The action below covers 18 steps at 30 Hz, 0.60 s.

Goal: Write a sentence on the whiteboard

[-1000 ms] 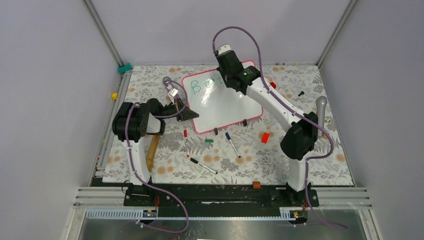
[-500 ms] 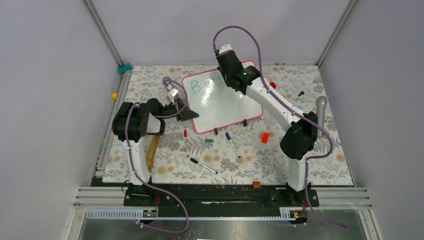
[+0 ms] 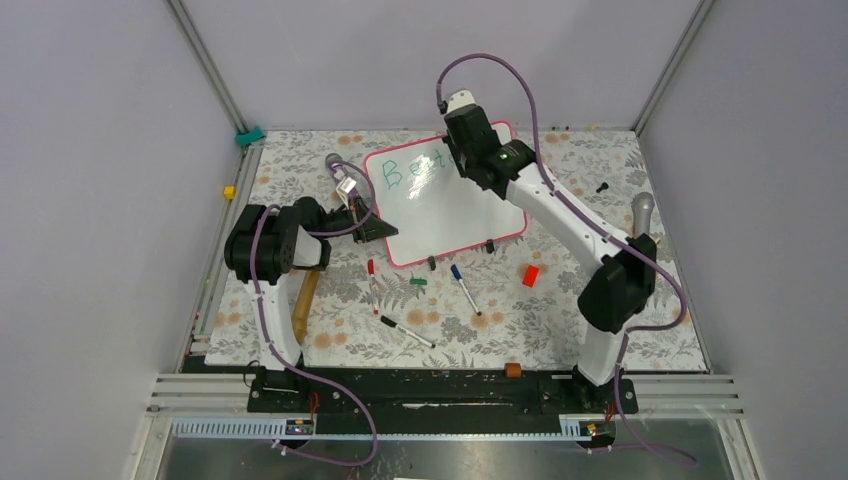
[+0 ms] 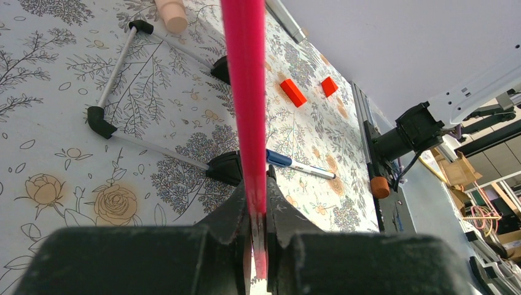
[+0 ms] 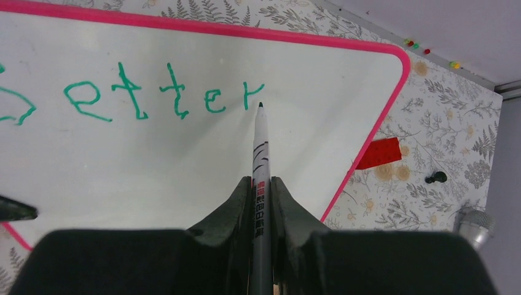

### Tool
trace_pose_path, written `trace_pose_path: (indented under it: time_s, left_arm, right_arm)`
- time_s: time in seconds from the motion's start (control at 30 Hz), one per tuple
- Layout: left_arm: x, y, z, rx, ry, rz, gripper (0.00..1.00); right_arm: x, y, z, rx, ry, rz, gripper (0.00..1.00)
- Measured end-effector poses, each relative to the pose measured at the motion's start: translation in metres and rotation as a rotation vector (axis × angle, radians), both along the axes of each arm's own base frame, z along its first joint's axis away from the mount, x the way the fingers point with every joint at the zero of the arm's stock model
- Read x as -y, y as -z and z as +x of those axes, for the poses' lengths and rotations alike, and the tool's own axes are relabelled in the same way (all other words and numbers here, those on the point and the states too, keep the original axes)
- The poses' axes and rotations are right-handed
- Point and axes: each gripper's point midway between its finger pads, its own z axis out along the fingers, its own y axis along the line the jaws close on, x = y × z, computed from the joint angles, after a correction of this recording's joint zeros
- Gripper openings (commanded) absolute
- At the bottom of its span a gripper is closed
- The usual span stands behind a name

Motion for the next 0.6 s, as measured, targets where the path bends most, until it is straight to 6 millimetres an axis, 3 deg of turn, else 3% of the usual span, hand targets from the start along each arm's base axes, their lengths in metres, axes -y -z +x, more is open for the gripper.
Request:
trace_pose_path:
  time_s: [0.1, 0.27, 0.4, 0.5, 0.6]
  left_arm:
    - [0.000, 0.000, 0.000, 0.001, 0.000, 0.000, 0.00]
    - [0.000, 0.000, 0.000, 0.001, 0.000, 0.000, 0.00]
    - [0.000, 0.000, 0.000, 0.002, 0.000, 0.000, 0.00]
    - [0.000, 0.000, 0.000, 0.002, 0.000, 0.000, 0.00]
    - [0.000, 0.000, 0.000, 0.002, 0.000, 0.000, 0.00]
  right_arm:
    - [0.005, -0.014, -0.014, 0.023, -0.018, 0.042, 0.00]
    - [0.014, -0.056, -0.040, 0.114, -0.057, 0.163, 0.00]
    - [0.010, -0.076, -0.053, 0.150, -0.089, 0.269, 0.00]
    - [0.000, -0.073, -0.058, 0.129, -0.116, 0.330, 0.00]
    - [-0.010, -0.052, -0.065, 0.070, -0.135, 0.362, 0.00]
